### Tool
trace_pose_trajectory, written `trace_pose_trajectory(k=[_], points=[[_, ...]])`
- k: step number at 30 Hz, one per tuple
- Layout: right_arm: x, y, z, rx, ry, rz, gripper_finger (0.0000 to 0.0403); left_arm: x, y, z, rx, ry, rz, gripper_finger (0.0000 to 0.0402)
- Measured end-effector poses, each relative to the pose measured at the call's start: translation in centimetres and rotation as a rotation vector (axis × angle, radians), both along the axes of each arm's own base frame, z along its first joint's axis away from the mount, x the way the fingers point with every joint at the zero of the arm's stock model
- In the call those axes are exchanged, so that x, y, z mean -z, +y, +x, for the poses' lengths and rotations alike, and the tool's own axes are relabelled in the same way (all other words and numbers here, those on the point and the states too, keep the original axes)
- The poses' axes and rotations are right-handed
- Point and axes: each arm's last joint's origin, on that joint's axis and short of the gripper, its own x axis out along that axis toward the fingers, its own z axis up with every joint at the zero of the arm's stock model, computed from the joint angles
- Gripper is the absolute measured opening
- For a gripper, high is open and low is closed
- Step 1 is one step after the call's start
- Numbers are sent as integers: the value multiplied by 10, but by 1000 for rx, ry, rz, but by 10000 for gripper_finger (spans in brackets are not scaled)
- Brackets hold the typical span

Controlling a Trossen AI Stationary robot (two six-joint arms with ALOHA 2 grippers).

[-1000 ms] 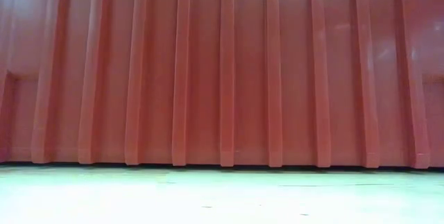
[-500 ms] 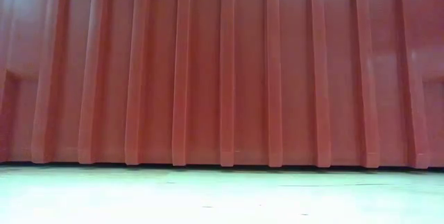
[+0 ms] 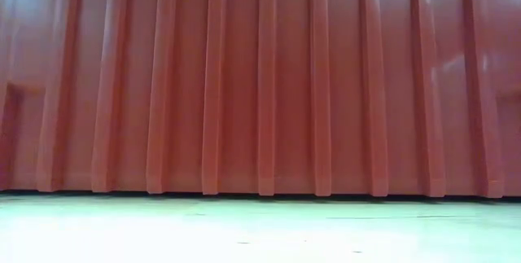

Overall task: Pick and place slides into bin
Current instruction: Put the right pink slide into the red bin

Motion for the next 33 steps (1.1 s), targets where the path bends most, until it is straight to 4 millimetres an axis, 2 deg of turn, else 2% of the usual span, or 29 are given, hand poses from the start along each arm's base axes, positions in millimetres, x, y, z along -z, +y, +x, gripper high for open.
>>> trace_pose_trajectory(k=[5, 9, 22, 26, 30, 33], points=[[0, -1, 1, 38, -20, -29, 341, 9, 11, 9, 0, -4, 4, 108], [3, -1, 4, 52, -22, -27, 341, 7, 16, 12, -4, -69, 36, 108], [-10, 13, 13, -13, -18, -22, 341, 6, 17, 14, -7, -102, 45, 108], [7, 20, 7, -11, 8, 9, 341, 6, 17, 14, -7, -98, 46, 108], [11, 25, 4, -4, -46, -101, 341, 7, 17, 13, -6, -80, 54, 108], [20, 30, 0, -1, -24, -108, 341, 7, 17, 13, -6, -78, 56, 108]])
